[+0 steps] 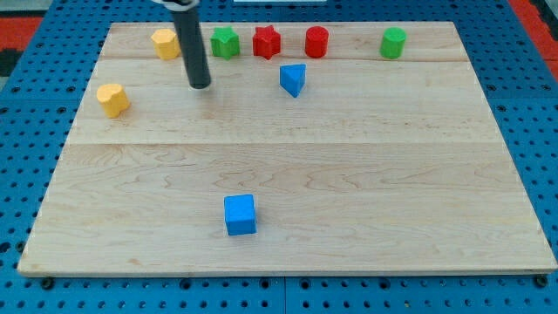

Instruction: Push the yellow heart below the yellow hexagon

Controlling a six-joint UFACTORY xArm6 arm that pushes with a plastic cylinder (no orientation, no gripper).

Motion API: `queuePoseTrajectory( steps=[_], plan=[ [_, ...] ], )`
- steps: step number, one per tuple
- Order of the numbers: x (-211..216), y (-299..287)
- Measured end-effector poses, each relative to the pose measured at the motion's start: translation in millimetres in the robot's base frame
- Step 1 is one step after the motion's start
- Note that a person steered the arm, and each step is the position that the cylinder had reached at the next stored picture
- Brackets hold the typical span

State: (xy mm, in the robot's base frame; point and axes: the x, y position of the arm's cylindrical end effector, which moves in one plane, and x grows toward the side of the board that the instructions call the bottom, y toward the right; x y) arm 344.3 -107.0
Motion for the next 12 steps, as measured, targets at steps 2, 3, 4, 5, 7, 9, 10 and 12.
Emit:
queuePoseTrajectory(
  steps=[2, 3, 4, 5, 7, 9, 10, 12],
  plan=[
    [79, -110],
    [60, -150],
    [42, -160],
    [40, -125],
    [24, -102],
    [50, -133],
    [43, -156],
    [10, -107]
  ],
)
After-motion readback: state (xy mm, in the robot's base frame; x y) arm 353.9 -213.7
